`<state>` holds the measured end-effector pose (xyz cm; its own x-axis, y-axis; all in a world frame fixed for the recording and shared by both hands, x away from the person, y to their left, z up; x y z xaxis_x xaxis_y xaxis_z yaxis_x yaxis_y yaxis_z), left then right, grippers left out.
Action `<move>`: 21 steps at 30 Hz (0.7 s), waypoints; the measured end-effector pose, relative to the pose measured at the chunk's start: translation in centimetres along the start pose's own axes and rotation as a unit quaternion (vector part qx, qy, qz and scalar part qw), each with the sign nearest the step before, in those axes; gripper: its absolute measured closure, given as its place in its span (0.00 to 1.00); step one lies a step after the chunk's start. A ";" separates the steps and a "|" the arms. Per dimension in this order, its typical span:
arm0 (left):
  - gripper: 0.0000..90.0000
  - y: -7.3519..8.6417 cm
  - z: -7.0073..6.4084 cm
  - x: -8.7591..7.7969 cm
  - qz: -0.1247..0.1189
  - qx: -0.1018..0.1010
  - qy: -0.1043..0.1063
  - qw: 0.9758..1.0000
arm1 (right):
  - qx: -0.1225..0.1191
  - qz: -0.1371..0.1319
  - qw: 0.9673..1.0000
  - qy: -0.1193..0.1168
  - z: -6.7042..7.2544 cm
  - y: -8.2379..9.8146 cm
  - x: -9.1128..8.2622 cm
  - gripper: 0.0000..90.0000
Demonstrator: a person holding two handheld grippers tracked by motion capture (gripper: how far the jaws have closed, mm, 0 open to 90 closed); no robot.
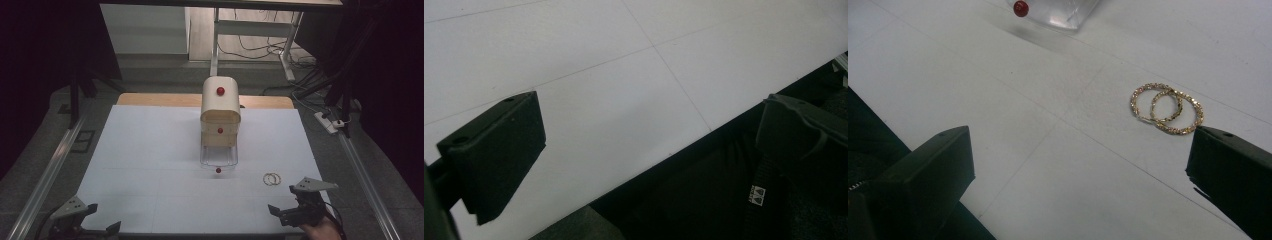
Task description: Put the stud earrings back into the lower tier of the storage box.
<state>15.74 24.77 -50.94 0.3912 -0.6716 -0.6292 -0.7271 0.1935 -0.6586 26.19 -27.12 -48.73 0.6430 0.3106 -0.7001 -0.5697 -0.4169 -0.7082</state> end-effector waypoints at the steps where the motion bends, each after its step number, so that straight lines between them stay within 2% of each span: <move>1: 0.00 0.0 0.0 0.0 0.000 0.000 0.000 1.000 | -0.002 0.002 1.000 0.000 0.0 0.0 0.1 0.00; 14: 0.00 0.0 0.0 0.1 0.002 -0.002 0.004 1.000 | -0.001 0.020 1.000 0.014 -0.7 -0.3 1.5 0.00; 20: 0.00 0.0 0.1 0.1 0.003 -0.003 0.005 1.000 | -0.015 0.020 1.000 0.013 -0.5 -0.5 2.4 0.00; 21: 0.00 0.0 0.1 0.1 0.004 -0.003 0.005 1.000 | -0.025 0.021 0.999 0.013 -0.4 -0.7 2.7 0.00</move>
<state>15.82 24.79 -51.01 0.3799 -0.6777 -0.6296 -0.7331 0.1945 -0.6517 28.55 -26.37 -50.13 0.6326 0.2711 -0.7255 -0.5703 -0.4707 -0.6732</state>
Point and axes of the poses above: each handheld gripper's, and its own axes: x roughly forward along the jaws, y roughly out of its underside, z roughly to its left, the point moved 5 cm from there along x, roughly forward along the jaws, and after that the axes turned 14 degrees about y, right-handed, at the moved point
